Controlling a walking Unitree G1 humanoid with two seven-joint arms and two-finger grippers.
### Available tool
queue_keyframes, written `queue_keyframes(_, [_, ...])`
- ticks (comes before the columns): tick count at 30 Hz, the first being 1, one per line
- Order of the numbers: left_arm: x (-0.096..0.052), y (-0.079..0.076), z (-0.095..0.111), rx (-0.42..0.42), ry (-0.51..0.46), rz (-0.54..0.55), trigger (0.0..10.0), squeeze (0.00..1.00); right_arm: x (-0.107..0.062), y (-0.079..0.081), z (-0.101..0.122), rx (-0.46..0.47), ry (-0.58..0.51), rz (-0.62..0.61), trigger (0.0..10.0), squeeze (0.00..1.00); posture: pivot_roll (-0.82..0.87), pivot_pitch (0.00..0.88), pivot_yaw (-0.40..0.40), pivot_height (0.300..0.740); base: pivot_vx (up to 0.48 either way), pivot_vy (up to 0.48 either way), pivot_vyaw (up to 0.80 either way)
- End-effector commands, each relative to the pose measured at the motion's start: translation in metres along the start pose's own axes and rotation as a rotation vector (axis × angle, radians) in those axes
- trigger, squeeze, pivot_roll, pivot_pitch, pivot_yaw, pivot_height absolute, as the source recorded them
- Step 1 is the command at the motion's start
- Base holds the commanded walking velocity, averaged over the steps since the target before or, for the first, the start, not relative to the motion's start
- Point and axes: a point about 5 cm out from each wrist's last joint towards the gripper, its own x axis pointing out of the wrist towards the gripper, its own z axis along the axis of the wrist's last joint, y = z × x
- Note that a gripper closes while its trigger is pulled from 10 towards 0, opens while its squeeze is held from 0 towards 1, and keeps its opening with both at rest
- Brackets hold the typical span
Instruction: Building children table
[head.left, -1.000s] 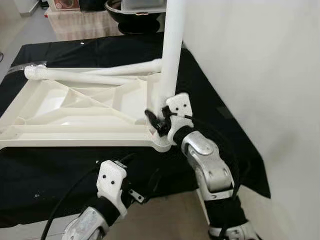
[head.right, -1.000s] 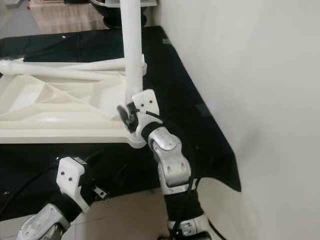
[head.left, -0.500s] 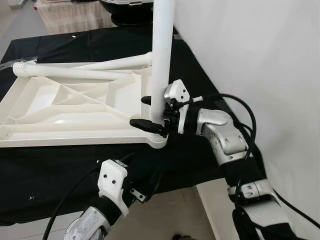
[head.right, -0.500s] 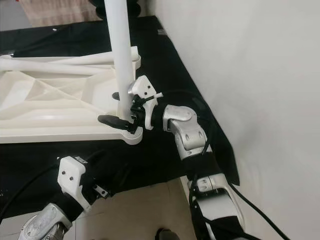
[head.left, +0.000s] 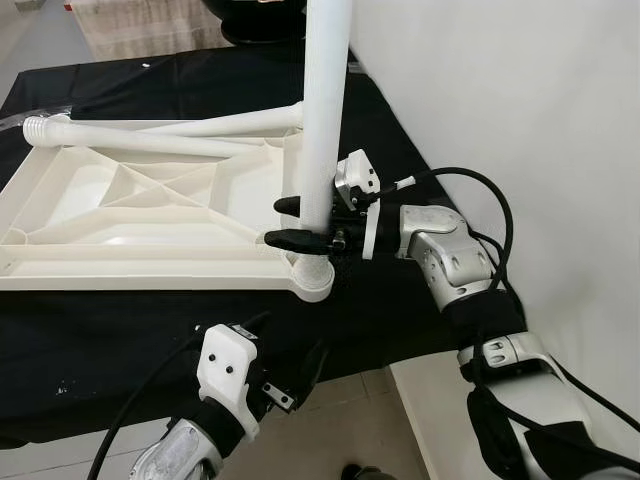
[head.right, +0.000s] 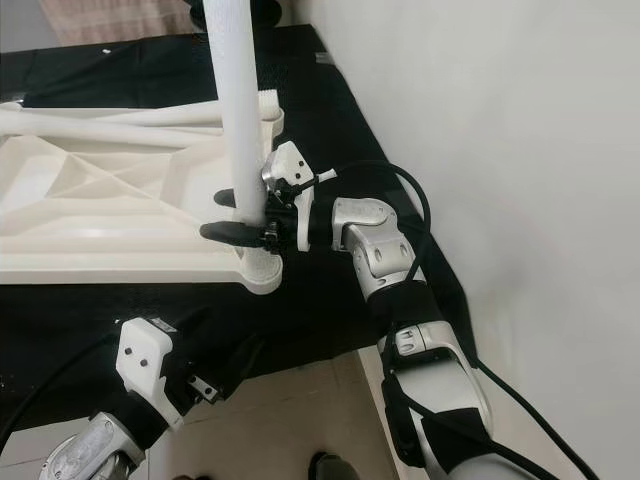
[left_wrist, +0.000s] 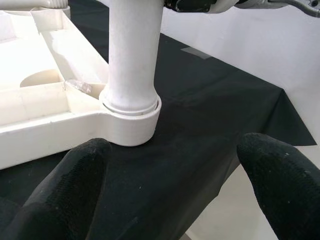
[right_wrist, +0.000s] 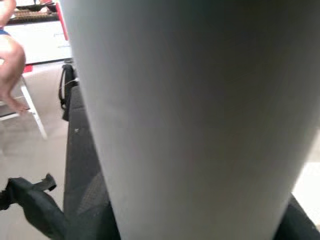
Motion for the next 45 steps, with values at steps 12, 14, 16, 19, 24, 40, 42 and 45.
queue_keyframes(12, [-0.001, 0.003, -0.002, -0.001, 0.010, 0.001, 10.0, 0.00, -0.033, -0.002, -0.048, -0.043, 0.303, -1.004, 0.0, 0.00, 0.01, 0.207, -0.033, 0.740, 0.000, 0.000, 0.00])
queue_keyframes(14, [-0.001, 0.005, -0.001, 0.002, 0.011, -0.003, 10.0, 0.00, -0.028, 0.032, -0.057, 0.005, 0.295, -1.098, 0.0, 0.00, 0.02, 0.213, -0.017, 0.740, 0.000, 0.000, 0.00])
queue_keyframes(16, [0.000, 0.006, -0.001, 0.003, 0.012, -0.005, 10.0, 0.00, -0.021, 0.045, -0.057, 0.045, 0.256, -1.059, 0.0, 0.00, 0.01, 0.212, -0.015, 0.740, 0.000, 0.000, 0.00])
queue_keyframes(19, [0.001, 0.008, -0.002, 0.004, 0.014, -0.008, 10.0, 0.00, -0.011, 0.053, -0.062, 0.091, 0.237, -1.028, 0.0, 0.00, 0.01, 0.195, -0.011, 0.740, 0.000, 0.000, 0.00])
queue_keyframes(24, [0.003, 0.009, -0.003, 0.009, 0.013, -0.008, 10.0, 0.00, -0.008, 0.040, -0.061, 0.084, 0.229, -1.015, 1.5, 0.00, 0.01, 0.188, -0.021, 0.740, 0.000, 0.000, 0.00])
queue_keyframes(40, [0.002, 0.007, 0.000, 0.014, 0.007, 0.003, 10.0, 0.00, 0.014, 0.023, -0.008, -0.032, 0.042, -0.367, 10.0, 0.94, 0.05, 0.209, -0.038, 0.740, 0.000, 0.000, 0.00])
queue_keyframes(42, [0.001, 0.006, 0.000, 0.014, 0.006, 0.002, 10.0, 0.00, 0.015, 0.024, -0.005, -0.054, 0.045, -0.264, 10.0, 0.00, 0.05, 0.213, -0.041, 0.740, 0.000, 0.000, 0.00])
queue_keyframes(45, [-0.001, 0.004, 0.001, 0.014, 0.007, 0.003, 10.0, 0.00, 0.015, 0.021, -0.001, -0.073, 0.053, -0.139, 10.0, 0.00, 0.07, 0.224, -0.045, 0.740, 0.000, 0.000, 0.00])
